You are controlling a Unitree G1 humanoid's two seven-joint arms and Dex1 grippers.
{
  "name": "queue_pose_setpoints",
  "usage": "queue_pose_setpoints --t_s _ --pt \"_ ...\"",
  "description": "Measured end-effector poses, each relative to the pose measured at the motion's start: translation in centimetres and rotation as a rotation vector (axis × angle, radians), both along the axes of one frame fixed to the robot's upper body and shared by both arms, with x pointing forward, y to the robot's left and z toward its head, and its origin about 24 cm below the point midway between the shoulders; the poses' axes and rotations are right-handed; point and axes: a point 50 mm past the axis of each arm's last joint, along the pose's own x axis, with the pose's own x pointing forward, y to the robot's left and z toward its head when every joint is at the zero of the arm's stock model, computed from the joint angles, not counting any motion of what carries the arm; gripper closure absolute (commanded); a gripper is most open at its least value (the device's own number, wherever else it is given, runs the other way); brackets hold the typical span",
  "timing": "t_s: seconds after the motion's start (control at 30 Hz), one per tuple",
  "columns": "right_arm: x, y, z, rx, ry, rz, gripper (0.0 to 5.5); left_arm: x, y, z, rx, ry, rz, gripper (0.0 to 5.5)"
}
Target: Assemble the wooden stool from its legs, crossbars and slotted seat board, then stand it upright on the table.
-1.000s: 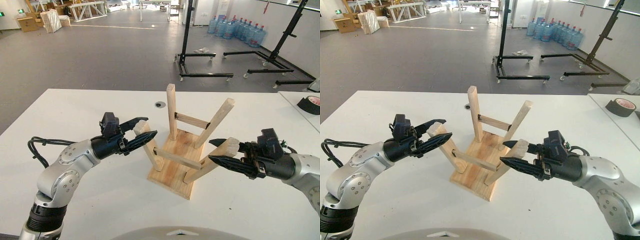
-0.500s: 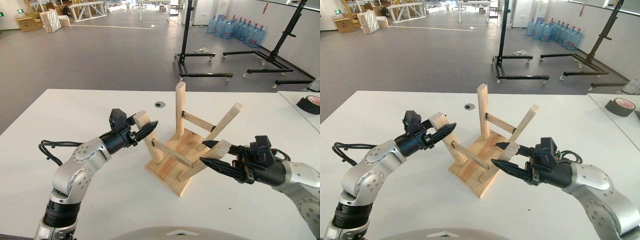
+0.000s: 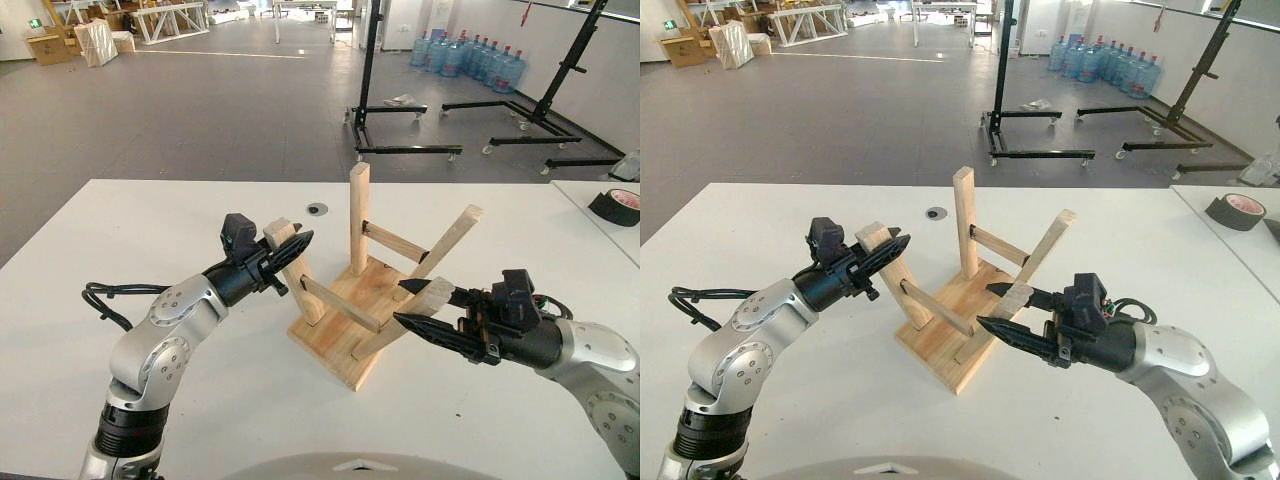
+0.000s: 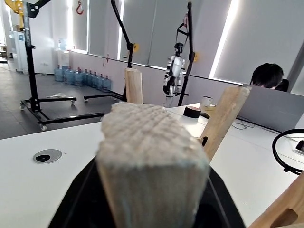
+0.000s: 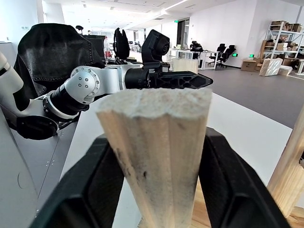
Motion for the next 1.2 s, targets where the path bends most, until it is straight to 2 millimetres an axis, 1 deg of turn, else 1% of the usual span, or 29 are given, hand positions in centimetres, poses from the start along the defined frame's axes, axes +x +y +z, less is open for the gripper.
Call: queue_pose_setpoints --t_s 0.13,0.43,0.53,0.7,0.77,1.07,1.2 --pt "0.1 0.2 0.1 -0.001 -0.005 0.01 3.41 0.0 -0.2 0.1 0.017 0.0 0.037 4.4" --pt "0.2 0.7 0.0 -0.005 -0.016 -0.028 3.42 1.0 -1.2 0.0 0.031 0.02 0.156 4.42" --pt "0.2 1.4 -0.2 -0.021 -0.081 -0.041 3.43 1.1 -1.2 0.1 0.025 0.02 0.185 4.42" --pt "-0.4 2.7 -0.2 -0.056 -0.166 0.002 3.43 1.1 -1.2 0.1 0.021 0.024 0.198 4.42" --pt "-0.5 2.8 -0.3 -0.061 -0.182 0.005 3.43 1.1 -1.2 0.1 0.02 0.025 0.2 4.42" --pt "0.1 3.6 -0.8 -0.002 -0.136 -0.046 3.43 1.2 -0.9 0.3 0.032 0.013 0.226 4.42" --pt "0.3 3.5 -0.9 0.004 -0.127 -0.044 3.43 1.0 -1.1 0.3 0.091 -0.029 0.219 4.38"
